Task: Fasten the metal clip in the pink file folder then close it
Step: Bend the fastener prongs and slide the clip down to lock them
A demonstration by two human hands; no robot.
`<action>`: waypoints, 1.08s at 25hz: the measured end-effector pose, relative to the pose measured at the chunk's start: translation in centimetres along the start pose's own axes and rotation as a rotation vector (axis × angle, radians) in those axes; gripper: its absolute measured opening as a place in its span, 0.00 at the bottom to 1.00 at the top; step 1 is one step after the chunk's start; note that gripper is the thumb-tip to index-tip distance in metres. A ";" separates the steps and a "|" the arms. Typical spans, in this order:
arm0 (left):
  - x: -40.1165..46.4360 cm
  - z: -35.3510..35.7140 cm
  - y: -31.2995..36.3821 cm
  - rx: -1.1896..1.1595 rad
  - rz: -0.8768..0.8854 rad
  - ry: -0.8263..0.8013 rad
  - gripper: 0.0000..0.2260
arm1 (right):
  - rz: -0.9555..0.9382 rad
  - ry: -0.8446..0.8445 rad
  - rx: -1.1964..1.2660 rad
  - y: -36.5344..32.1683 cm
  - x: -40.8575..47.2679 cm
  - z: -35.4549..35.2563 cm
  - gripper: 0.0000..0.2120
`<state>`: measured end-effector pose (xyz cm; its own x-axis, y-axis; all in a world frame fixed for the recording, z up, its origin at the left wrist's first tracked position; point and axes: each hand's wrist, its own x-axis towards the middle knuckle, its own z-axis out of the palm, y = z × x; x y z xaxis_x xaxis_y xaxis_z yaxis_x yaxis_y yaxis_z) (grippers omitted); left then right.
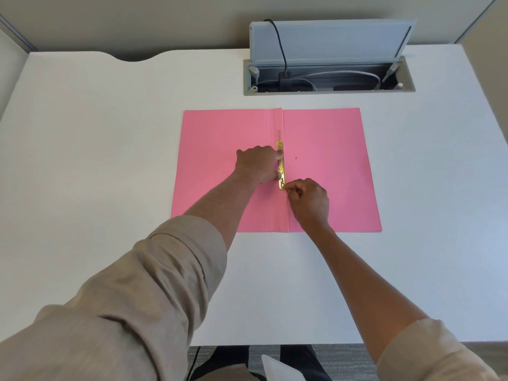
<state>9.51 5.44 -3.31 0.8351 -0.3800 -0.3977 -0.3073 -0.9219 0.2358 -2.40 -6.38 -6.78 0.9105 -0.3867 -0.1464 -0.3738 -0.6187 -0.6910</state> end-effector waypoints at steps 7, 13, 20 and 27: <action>-0.1 0.1 0.3 0.024 0.016 -0.008 0.30 | -0.018 -0.017 0.009 0.3 -0.2 0.2 0.16; -0.1 0.1 0.3 0.037 0.022 0.004 0.30 | 0.013 0.004 0.052 -0.2 -0.7 0.2 0.13; 0.0 0.3 0.3 0.046 0.024 0.006 0.29 | 0.114 0.028 0.159 -0.6 -1.3 0.3 0.13; 0.0 0.5 0.2 0.046 0.027 0.025 0.28 | 0.153 0.010 0.183 -1.1 -1.8 0.7 0.11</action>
<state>9.24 5.19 -3.69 0.8373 -0.4030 -0.3696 -0.3499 -0.9142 0.2043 -3.49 -4.52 -6.26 0.8437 -0.4735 -0.2529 -0.4680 -0.4183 -0.7784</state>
